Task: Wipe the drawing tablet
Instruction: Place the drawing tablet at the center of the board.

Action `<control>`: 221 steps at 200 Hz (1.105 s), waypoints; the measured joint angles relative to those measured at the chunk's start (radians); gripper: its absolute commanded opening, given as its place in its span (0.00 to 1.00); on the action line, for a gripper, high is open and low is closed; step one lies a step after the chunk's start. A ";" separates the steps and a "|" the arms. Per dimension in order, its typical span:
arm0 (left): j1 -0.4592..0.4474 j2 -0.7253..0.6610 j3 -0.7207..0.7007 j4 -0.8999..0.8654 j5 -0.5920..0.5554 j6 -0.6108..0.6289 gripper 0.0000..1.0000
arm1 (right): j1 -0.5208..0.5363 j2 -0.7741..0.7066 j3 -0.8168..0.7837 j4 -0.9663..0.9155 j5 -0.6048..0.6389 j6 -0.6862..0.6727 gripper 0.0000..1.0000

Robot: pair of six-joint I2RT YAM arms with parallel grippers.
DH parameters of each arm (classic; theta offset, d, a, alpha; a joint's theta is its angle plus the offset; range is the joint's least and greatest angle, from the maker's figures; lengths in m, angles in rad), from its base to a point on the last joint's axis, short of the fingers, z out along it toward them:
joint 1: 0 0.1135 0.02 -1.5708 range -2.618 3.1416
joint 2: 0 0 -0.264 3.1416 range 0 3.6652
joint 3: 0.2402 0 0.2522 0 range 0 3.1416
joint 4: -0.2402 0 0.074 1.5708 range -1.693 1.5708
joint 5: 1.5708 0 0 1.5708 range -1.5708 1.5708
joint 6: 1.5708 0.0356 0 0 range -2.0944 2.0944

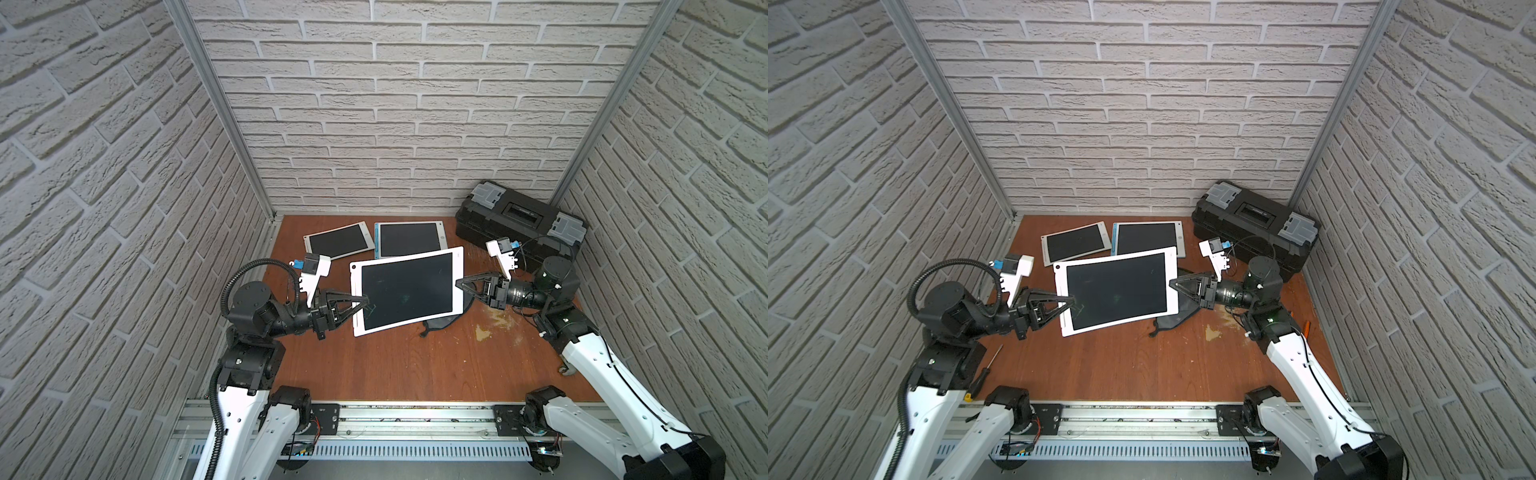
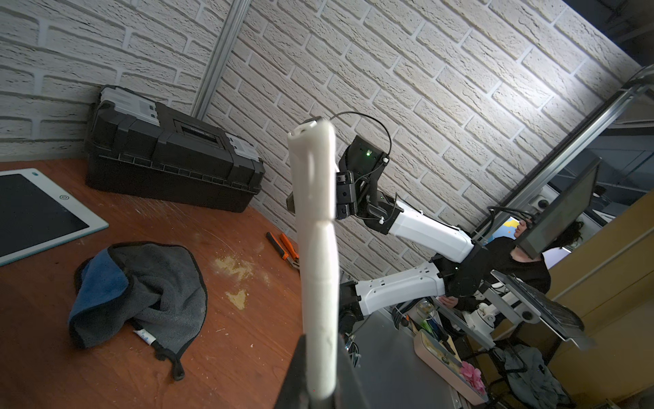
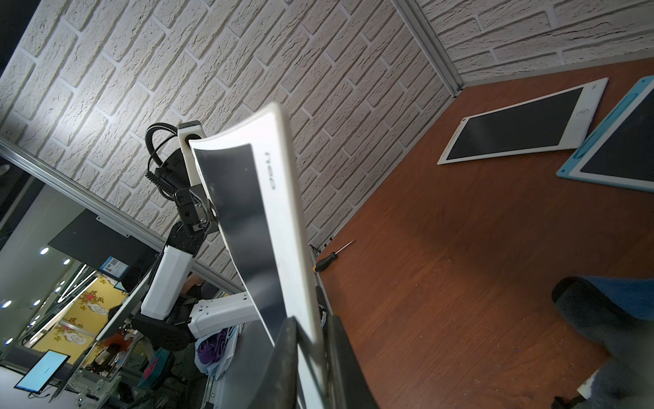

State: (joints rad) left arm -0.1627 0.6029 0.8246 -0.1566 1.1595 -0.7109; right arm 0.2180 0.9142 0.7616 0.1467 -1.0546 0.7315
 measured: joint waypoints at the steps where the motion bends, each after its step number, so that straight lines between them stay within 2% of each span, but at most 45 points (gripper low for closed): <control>1: 0.000 0.000 0.000 -0.001 0.000 0.000 0.00 | 0.000 -0.001 0.000 0.000 -0.002 -0.003 0.03; 43: 0.011 0.028 0.000 -0.032 -0.037 0.011 0.00 | -0.008 -0.042 0.003 -0.018 -0.002 -0.018 0.03; 57: 0.011 0.034 0.000 -0.043 -0.045 0.023 0.25 | -0.009 -0.049 0.003 -0.031 0.000 -0.025 0.03; 94: 0.006 0.047 0.001 -0.084 -0.053 0.082 0.77 | 0.014 -0.058 0.005 -0.061 -0.019 -0.024 0.03; 118: 0.020 0.052 0.007 -0.156 -0.085 0.130 0.91 | 0.014 -0.058 0.005 -0.083 -0.011 -0.021 0.03; 124: 0.029 0.053 0.013 -0.184 -0.101 0.151 0.97 | 0.014 -0.058 0.005 -0.089 -0.004 -0.021 0.03; 162: 0.166 0.054 0.047 -0.361 -0.312 0.245 0.98 | 0.014 -0.037 0.033 -0.185 0.083 -0.035 0.03; 192: 0.300 0.028 0.048 -0.449 -0.437 0.247 0.98 | 0.014 0.011 0.072 -0.263 0.161 -0.046 0.03; 221: 0.331 -0.020 0.048 -0.501 -0.554 0.212 0.98 | 0.021 0.135 0.117 -0.298 0.230 -0.034 0.03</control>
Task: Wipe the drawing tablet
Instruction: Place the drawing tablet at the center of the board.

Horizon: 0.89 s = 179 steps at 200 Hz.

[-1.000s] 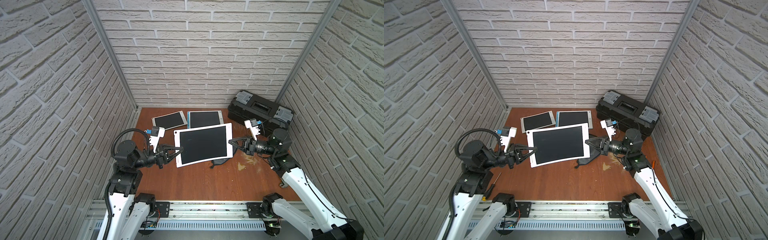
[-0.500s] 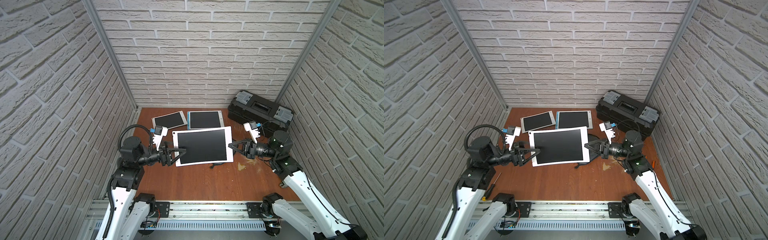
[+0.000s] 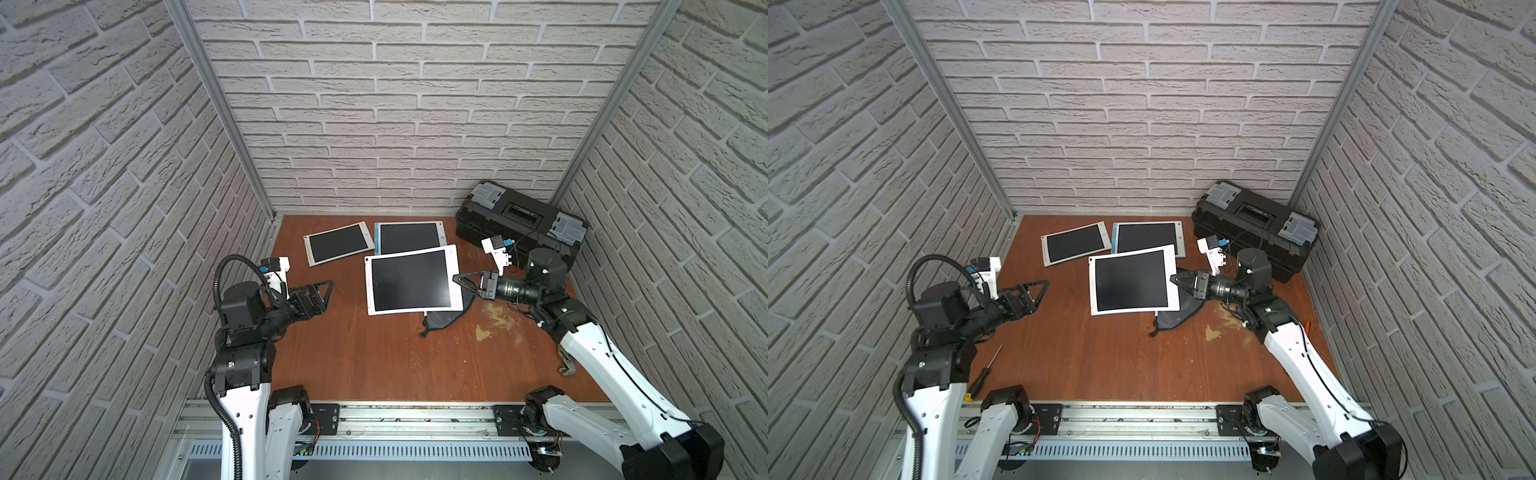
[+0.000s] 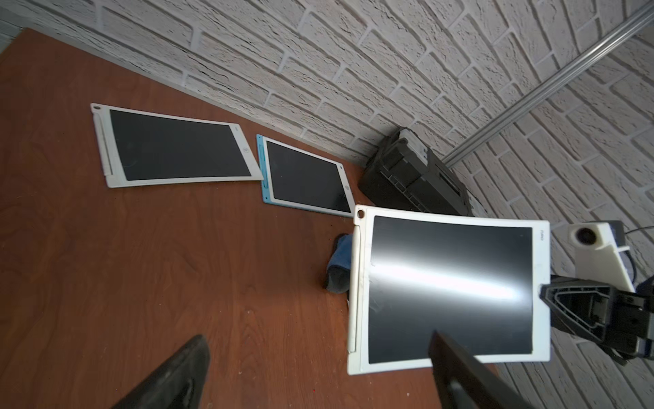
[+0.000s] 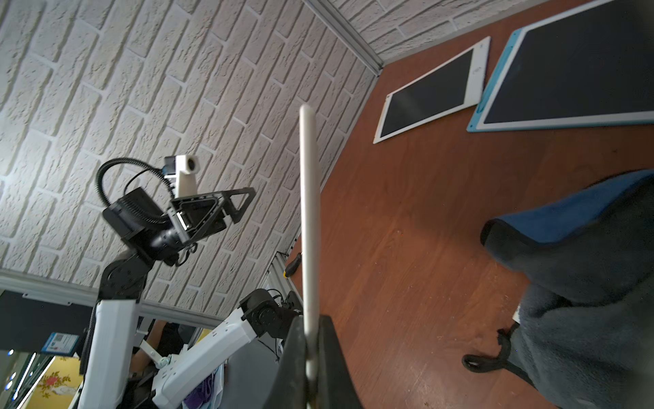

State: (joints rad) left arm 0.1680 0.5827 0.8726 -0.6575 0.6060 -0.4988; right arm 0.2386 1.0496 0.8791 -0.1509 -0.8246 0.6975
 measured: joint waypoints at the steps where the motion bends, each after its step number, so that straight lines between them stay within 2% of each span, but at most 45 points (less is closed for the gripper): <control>1: 0.000 -0.003 0.000 -0.002 -0.003 -0.001 0.98 | 0.000 0.004 0.001 -0.001 0.002 0.001 0.03; 47: 0.001 0.012 -0.002 -0.063 -0.114 -0.010 0.98 | 0.093 0.312 0.093 0.002 0.151 0.068 0.03; 107: 0.002 0.055 -0.123 0.027 -0.078 -0.090 0.98 | 0.232 0.743 0.315 0.095 0.230 0.219 0.03; 145: 0.005 0.089 -0.133 0.043 -0.065 -0.100 0.98 | 0.314 0.942 0.573 0.054 0.307 0.240 0.03; 179: 0.006 0.082 -0.133 0.043 -0.068 -0.100 0.98 | 0.350 1.086 0.679 0.064 0.338 0.306 0.03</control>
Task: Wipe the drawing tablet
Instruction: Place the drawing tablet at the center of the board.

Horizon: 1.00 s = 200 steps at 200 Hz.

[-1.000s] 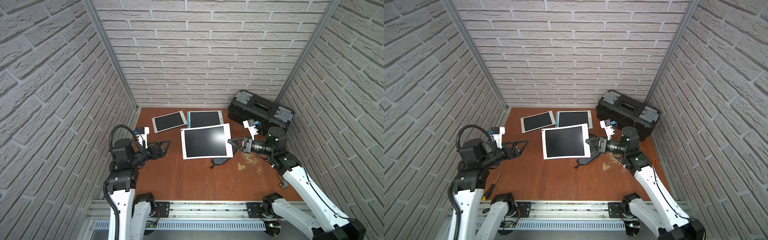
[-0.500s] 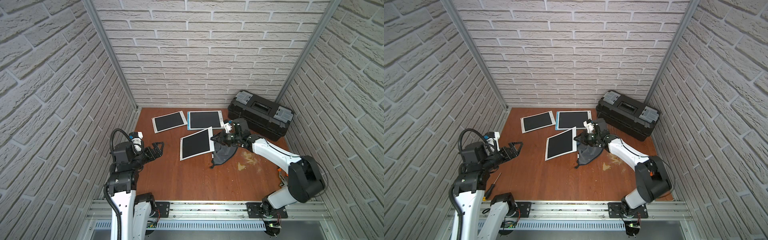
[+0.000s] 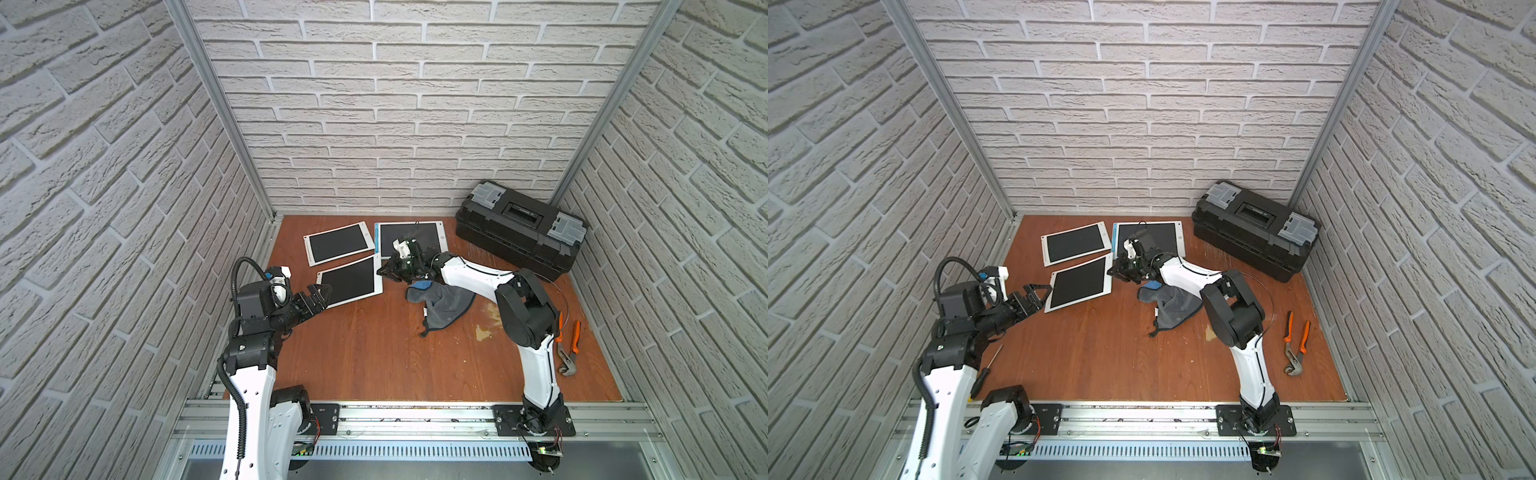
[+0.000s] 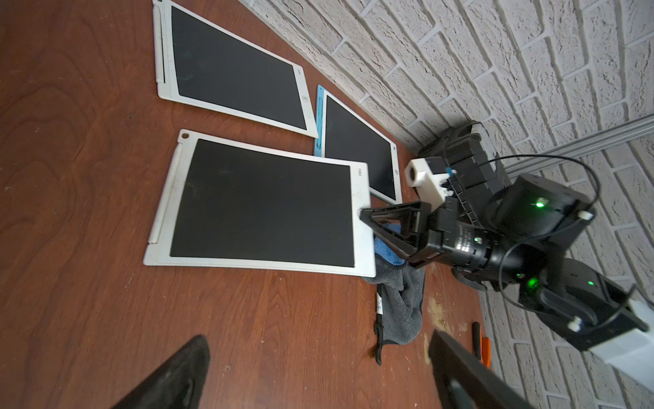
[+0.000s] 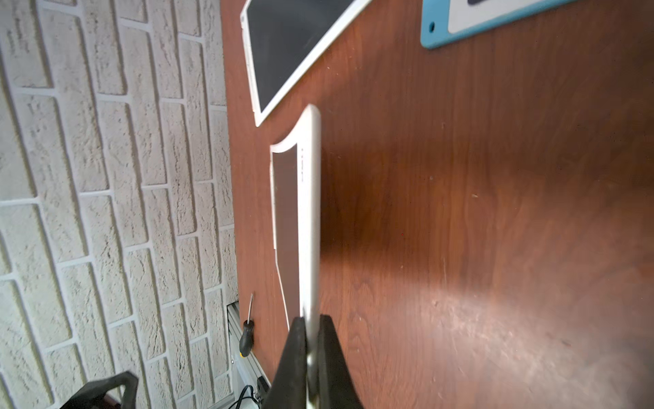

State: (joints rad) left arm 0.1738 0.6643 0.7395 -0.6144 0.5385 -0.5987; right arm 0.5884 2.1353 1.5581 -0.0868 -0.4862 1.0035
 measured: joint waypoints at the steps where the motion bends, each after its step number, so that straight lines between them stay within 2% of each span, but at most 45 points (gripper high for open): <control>1: 0.000 -0.001 0.000 0.000 0.000 0.000 0.98 | 0.001 0.005 0.002 0.002 0.000 0.004 0.03; 37: 0.000 -0.023 0.000 0.000 -0.003 0.001 0.98 | 0.019 0.094 0.023 0.039 0.016 0.060 0.03; 89: -0.007 -0.018 0.000 0.000 0.001 0.001 0.98 | 0.019 0.102 0.032 0.075 0.041 0.074 0.03; 115: -0.011 -0.021 0.000 0.001 0.002 0.003 0.98 | 0.016 0.134 0.082 0.069 0.049 0.064 0.09; 157: -0.012 -0.022 0.000 0.001 0.005 0.004 0.98 | 0.006 0.206 0.159 0.003 0.064 0.053 0.11; 183: -0.010 -0.022 0.000 0.002 0.006 0.005 0.98 | 0.003 0.245 0.203 -0.055 0.072 0.051 0.22; 191: -0.005 -0.022 0.000 0.002 0.005 0.005 0.98 | 0.003 0.253 0.216 -0.080 0.072 0.051 0.30; 200: -0.003 -0.022 0.000 0.003 0.005 0.008 0.98 | 0.002 0.259 0.238 -0.095 0.066 0.044 0.44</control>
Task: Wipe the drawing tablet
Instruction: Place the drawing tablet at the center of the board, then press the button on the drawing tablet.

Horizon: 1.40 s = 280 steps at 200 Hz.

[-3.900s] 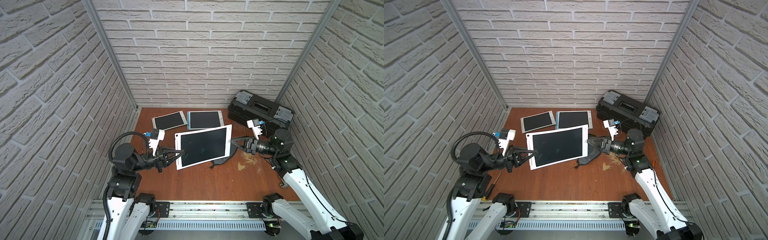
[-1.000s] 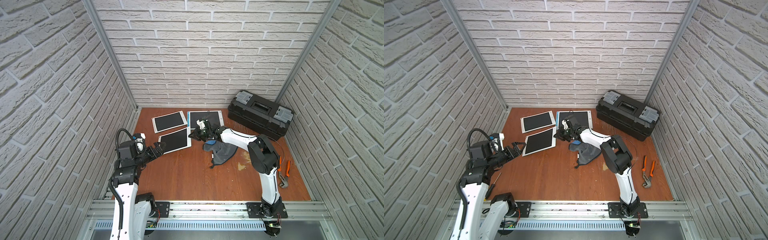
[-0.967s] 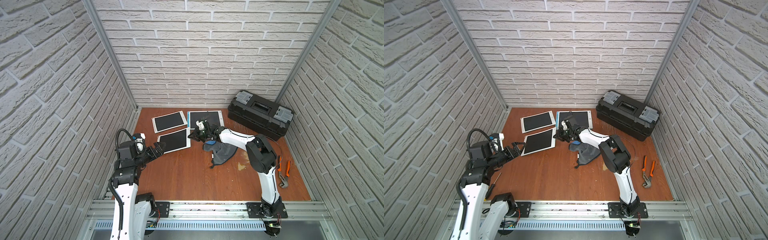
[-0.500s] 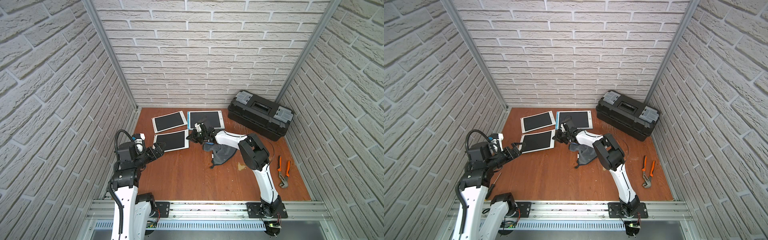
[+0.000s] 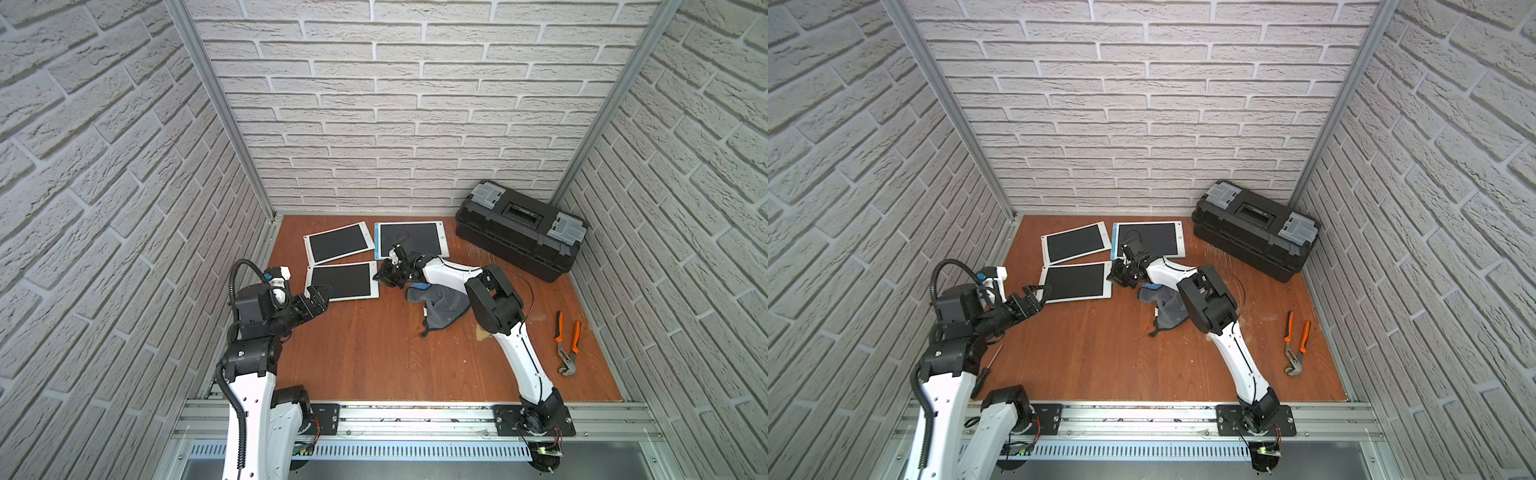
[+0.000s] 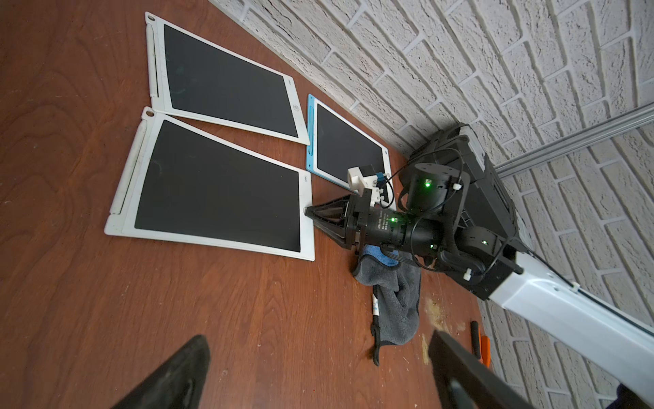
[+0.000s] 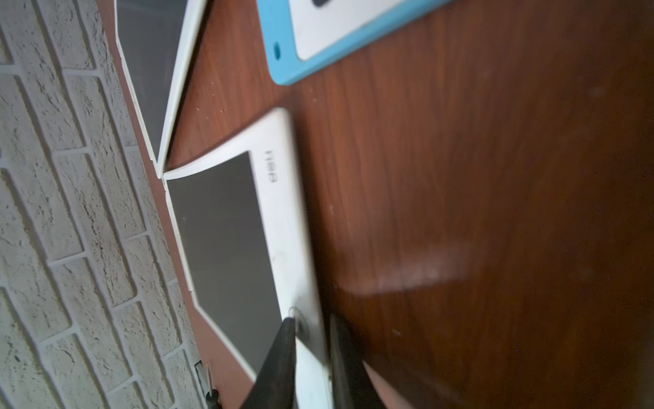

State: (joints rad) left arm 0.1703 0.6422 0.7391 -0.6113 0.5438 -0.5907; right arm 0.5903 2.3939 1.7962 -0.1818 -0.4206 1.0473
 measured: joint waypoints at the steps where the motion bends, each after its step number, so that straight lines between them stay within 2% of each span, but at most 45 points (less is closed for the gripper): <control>1: 0.000 0.000 0.000 0.000 0.000 0.000 0.98 | 0.000 0.000 0.002 -0.002 0.001 0.001 0.45; 13: 0.003 0.000 0.000 0.002 0.000 0.004 0.98 | -0.001 0.003 0.032 -0.026 -0.002 -0.008 0.61; 24: 0.005 0.000 0.000 0.003 0.000 0.007 0.98 | -0.002 0.003 0.050 -0.049 -0.002 -0.021 0.66; 68: 0.019 0.013 0.000 0.006 0.000 0.014 0.98 | -0.026 -0.058 0.027 -0.182 0.030 -0.124 0.67; 80: 0.026 0.018 0.000 0.007 0.005 0.014 0.98 | -0.048 -0.097 0.017 -0.254 0.057 -0.161 0.64; 92: 0.036 0.023 0.000 0.013 0.011 0.014 0.98 | -0.089 -0.145 0.022 -0.333 0.104 -0.210 0.57; 104: 0.044 0.028 0.000 0.017 0.016 0.014 0.98 | -0.146 -0.180 0.066 -0.422 0.161 -0.257 0.43; 119: 0.048 0.036 0.000 0.022 0.023 0.014 0.98 | -0.224 -0.188 0.176 -0.513 0.243 -0.309 0.09; 125: 0.050 0.039 0.000 0.023 0.025 0.014 0.98 | -0.248 -0.180 0.232 -0.550 0.269 -0.330 0.03; 157: 0.077 0.045 0.000 0.037 0.037 0.013 0.98 | -0.346 -0.051 0.600 -0.708 0.470 -0.443 0.02; 180: 0.093 0.058 0.000 0.045 0.050 0.013 0.98 | -0.336 0.052 0.734 -0.756 0.561 -0.505 0.02; 200: 0.095 0.074 0.000 0.051 0.062 0.013 0.98 | -0.316 0.134 0.765 -0.780 0.609 -0.546 0.02; 228: 0.098 0.080 0.000 0.058 0.076 0.012 0.98 | -0.301 0.217 0.765 -0.791 0.611 -0.599 0.02; 280: 0.099 0.079 0.000 0.062 0.091 0.012 0.98 | -0.306 0.254 0.766 -0.735 0.604 -0.661 0.04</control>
State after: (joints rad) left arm 0.2695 0.7216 0.7391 -0.5491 0.6346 -0.5785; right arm 0.2840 2.6480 2.5622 -0.9165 0.1837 0.3862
